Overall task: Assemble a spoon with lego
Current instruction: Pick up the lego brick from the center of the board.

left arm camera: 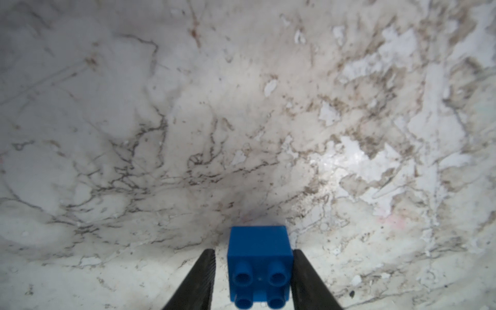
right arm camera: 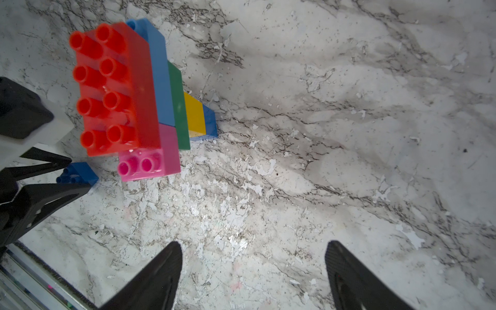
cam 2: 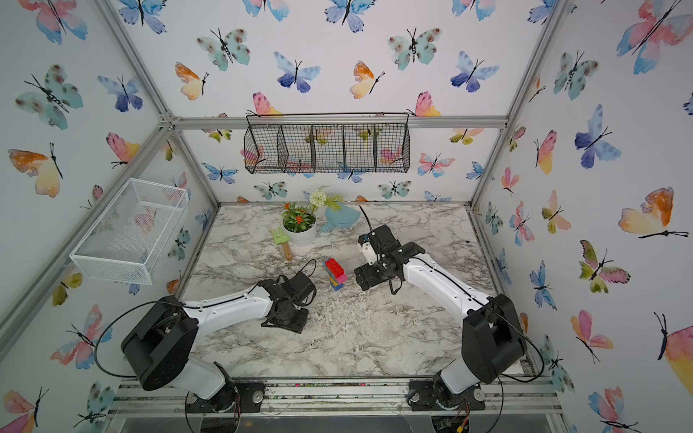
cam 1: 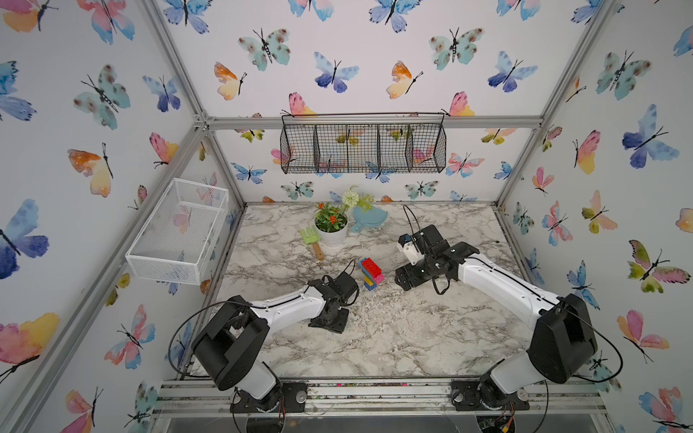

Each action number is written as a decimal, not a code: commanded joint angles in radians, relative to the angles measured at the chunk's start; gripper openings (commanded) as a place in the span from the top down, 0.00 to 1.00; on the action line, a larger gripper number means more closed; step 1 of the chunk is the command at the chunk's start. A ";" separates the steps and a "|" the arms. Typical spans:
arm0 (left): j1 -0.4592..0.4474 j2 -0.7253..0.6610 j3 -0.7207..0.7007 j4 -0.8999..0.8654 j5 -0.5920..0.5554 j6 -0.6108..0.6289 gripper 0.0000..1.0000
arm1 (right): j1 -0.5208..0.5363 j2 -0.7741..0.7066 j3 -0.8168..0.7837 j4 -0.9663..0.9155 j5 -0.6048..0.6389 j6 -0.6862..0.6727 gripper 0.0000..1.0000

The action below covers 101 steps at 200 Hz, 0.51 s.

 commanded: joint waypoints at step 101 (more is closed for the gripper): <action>0.004 -0.027 0.084 -0.074 0.010 0.033 0.81 | -0.005 -0.016 -0.015 0.009 -0.010 -0.016 0.14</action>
